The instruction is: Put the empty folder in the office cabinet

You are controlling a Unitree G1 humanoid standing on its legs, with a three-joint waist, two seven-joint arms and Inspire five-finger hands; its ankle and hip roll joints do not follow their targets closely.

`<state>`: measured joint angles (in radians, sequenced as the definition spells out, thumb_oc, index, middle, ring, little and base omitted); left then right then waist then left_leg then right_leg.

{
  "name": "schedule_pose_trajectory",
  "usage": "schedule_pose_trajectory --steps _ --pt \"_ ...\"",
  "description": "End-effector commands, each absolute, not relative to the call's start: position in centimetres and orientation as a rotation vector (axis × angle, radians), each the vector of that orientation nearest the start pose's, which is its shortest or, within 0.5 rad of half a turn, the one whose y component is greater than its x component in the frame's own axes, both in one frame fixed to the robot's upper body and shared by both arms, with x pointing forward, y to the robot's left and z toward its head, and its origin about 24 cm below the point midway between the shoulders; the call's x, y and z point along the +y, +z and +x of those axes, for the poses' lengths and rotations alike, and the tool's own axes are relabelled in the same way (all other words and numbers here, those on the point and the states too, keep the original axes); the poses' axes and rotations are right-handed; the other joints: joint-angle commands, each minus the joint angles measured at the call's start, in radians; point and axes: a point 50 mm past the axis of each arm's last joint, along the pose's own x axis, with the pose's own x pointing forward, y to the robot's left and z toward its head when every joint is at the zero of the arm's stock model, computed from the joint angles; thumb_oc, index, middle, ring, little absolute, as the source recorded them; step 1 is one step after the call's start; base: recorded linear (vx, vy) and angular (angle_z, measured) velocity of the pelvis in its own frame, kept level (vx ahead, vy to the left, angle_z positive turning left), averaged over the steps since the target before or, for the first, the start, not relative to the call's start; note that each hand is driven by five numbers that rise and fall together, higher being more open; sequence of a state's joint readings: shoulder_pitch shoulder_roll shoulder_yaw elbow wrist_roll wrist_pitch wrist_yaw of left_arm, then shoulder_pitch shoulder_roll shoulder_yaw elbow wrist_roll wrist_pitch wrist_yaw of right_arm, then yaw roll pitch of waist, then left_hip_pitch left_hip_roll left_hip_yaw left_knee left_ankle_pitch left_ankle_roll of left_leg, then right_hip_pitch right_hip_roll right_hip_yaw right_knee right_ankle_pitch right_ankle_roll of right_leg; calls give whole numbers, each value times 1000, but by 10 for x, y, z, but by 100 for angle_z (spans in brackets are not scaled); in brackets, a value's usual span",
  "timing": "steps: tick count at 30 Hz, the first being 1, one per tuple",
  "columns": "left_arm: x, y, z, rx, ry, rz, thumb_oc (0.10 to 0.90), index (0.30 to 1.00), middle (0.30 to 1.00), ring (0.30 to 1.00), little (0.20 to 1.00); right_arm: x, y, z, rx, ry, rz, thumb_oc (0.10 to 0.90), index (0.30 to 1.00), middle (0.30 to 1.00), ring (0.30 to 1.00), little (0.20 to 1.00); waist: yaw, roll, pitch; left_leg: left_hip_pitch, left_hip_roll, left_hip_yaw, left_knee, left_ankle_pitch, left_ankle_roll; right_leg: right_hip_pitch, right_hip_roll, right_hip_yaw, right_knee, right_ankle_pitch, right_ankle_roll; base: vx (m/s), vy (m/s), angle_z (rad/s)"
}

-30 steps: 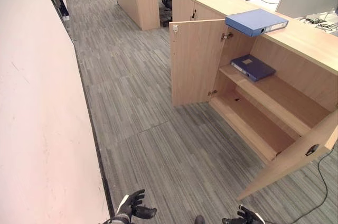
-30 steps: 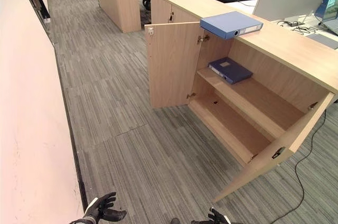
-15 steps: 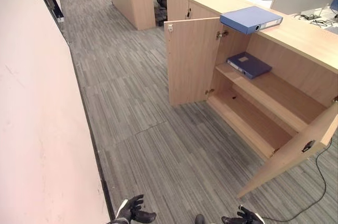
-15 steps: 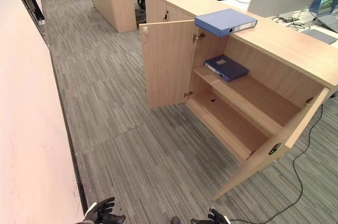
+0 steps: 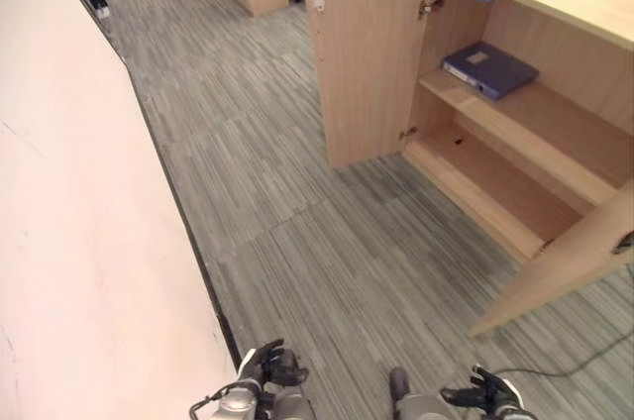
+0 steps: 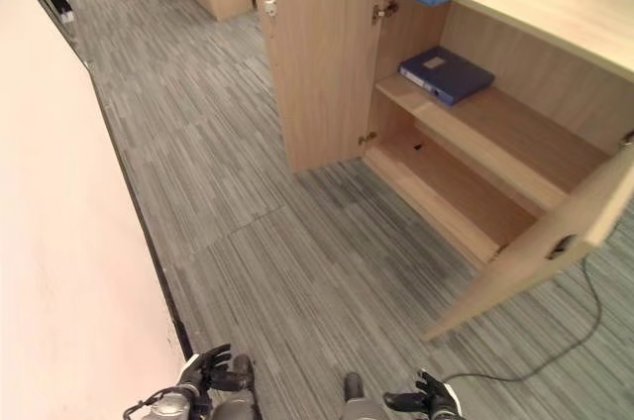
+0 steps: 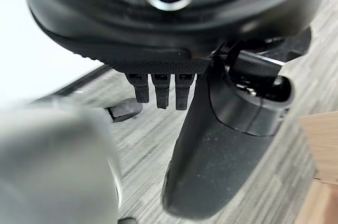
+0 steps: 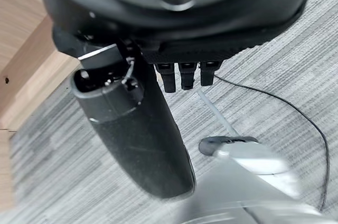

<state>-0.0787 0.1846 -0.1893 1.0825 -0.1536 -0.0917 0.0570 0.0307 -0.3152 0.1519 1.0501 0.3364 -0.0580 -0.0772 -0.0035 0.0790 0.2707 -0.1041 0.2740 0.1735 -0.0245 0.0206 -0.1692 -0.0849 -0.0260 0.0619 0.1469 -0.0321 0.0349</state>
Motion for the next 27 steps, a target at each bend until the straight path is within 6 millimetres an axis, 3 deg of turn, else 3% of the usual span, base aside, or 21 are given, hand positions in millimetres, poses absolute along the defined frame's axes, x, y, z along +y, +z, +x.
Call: schedule_pose_trajectory --steps 1,4,8,9,10,11,16,18,20,22,25,26,27 --pt "233 -136 145 897 115 249 800 900 900 900 900 -258 -138 118 970 -301 -85 800 900 900 900 900 34 -98 -33 -201 74 -47 -35 207 -20 432 -88 61 -57 -314 78 324 130 -103" --pt "237 -142 128 953 111 269 800 900 900 900 900 -256 -143 107 1011 -292 -82 800 900 900 900 900 60 -96 -72 -219 79 -75 -41 229 -43 493 -129 124 -82 -333 93 481 227 -31" --pt "245 -143 120 982 74 346 800 900 900 900 900 -255 -147 101 1037 -304 -57 800 900 900 900 900 63 -111 -114 -219 54 -49 -28 286 -53 488 -178 140 -82 -307 125 366 247 -37" --pt "247 -143 118 993 68 360 800 900 900 900 900 -255 -147 101 1040 -306 -48 800 900 900 900 900 62 -118 -122 -217 41 -32 -19 295 -49 477 -191 143 -78 -278 141 440 314 -40" --pt "247 -144 115 1001 51 378 800 900 900 900 900 -253 -147 104 1036 -291 -49 800 900 900 900 900 60 -129 -134 -218 16 -6 6 292 -36 461 -211 147 -71 -203 165 326 226 -27" --pt "248 -144 115 1001 51 378 800 900 900 900 900 -253 -147 103 1037 -291 -48 800 900 900 900 900 61 -131 -136 -220 15 -4 7 290 -36 460 -214 148 -73 -202 166 330 210 -39" --pt "248 -139 128 958 49 388 800 900 900 900 900 -248 -140 129 979 -230 -96 800 900 900 900 900 89 -160 -145 -250 -52 36 64 224 21 377 -248 148 4 63 227 209 125 -42" --pt "247 -136 133 939 48 386 800 900 900 900 900 -247 -138 136 960 -228 -95 800 900 900 900 900 97 -161 -145 -255 -61 45 74 209 32 357 -248 136 13 102 227 127 61 -18" --pt "245 -132 144 901 40 387 800 900 900 900 900 -246 -131 150 906 -230 -91 800 900 900 900 900 105 -159 -141 -251 -81 56 74 183 56 323 -250 104 52 183 227 152 125 -10" --pt "244 -128 154 867 36 389 800 900 900 900 900 -245 -126 162 864 -228 -89 800 900 900 900 900 109 -147 -137 -234 -96 74 65 158 80 277 -267 51 122 215 227 157 214 -17" --pt "244 -119 168 811 20 409 800 900 900 900 900 -239 -120 175 818 -214 -89 800 900 900 900 900 108 -124 -117 -164 -119 109 23 122 115 206 -314 -108 238 252 213 109 275 -15" --pt "245 -117 170 801 17 419 800 900 900 900 900 -238 -119 178 806 -208 -95 800 900 900 900 900 111 -123 -113 -154 -126 123 12 116 124 200 -307 -136 237 248 209 146 320 -61" --pt "243 -115 174 781 21 401 800 900 900 900 900 -237 -119 178 806 -202 -89 800 900 900 900 900 107 -133 -109 -114 -158 131 -20 100 132 172 -250 -115 219 179 204 112 226 -68"
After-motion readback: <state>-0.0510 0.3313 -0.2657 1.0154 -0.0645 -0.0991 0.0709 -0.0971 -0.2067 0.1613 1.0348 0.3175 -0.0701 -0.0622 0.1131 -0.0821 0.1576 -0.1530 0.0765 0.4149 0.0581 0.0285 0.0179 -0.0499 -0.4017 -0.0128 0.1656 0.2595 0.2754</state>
